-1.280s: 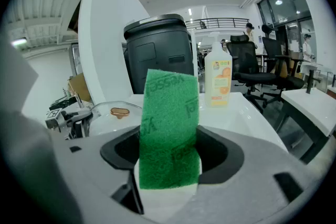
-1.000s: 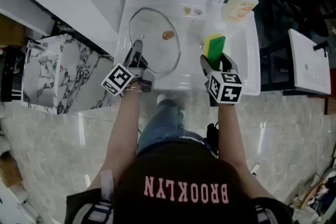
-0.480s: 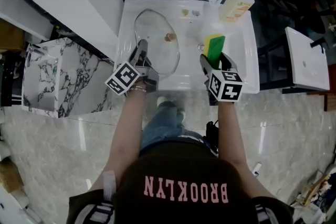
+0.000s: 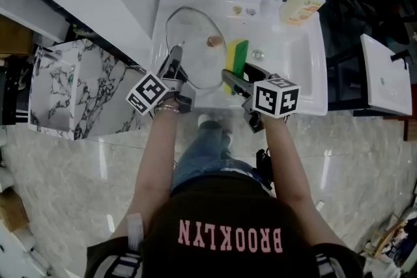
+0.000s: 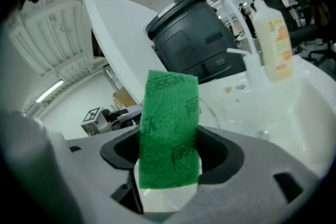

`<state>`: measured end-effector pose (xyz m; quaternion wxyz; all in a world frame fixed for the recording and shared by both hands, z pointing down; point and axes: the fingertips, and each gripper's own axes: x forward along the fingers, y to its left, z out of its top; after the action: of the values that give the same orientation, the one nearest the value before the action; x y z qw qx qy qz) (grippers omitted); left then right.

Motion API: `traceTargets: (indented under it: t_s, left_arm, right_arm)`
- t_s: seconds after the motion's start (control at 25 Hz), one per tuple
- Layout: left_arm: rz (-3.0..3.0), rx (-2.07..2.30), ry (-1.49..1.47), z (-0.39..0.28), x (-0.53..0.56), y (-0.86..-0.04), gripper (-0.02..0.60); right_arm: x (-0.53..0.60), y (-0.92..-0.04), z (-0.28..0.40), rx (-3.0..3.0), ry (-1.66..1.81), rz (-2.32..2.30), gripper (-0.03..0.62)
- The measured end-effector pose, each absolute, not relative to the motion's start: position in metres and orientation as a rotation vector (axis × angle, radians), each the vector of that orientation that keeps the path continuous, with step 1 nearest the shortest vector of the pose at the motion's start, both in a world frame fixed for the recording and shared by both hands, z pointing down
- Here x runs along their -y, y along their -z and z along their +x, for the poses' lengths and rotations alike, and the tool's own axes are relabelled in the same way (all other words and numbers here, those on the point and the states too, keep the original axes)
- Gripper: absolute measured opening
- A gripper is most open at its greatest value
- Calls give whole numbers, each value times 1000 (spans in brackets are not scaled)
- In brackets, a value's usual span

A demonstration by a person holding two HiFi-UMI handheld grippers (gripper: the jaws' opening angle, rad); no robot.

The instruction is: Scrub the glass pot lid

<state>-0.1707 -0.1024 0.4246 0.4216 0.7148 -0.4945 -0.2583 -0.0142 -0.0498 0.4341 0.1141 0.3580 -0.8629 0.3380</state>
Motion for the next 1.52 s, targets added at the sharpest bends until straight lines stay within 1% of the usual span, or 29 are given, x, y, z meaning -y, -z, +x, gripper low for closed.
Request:
traceTargets:
  t_s: [0.24, 0.56, 0.68, 0.8, 0.92, 1.0, 1.08, 1.24, 1.52]
  left_arm:
    - [1789, 1239, 543, -160, 107, -421, 21]
    - [1826, 1255, 398, -141, 109, -414, 21]
    - [1822, 1251, 393, -141, 108, -413, 21]
    - [1819, 1246, 392, -141, 108, -414, 21]
    - [1814, 1239, 399, -143, 108, -415, 21]
    - [1810, 1236, 400, -143, 107, -416, 21]
    - [1808, 1235, 398, -144, 106, -416, 21]
    - [1804, 1240, 393, -143, 105, -415, 21]
    - [1796, 1236, 399, -145, 102, -415, 21]
  right_arm:
    - [38, -448, -73, 2480, -1102, 805, 290]
    - [38, -463, -97, 2296, -1224, 746, 296]
    - [38, -455, -101, 2361, -1239, 744, 305]
    - [38, -444, -101, 2488, -1334, 762, 324]
    - [38, -436, -98, 2576, -1414, 790, 327]
    - [39, -437, -93, 2579, -1390, 834, 327]
    - [39, -441, -89, 2548, -1295, 863, 299]
    - [36, -442, -92, 2499, -1180, 837, 288]
    - [31, -461, -91, 2396, -1267, 706, 282]
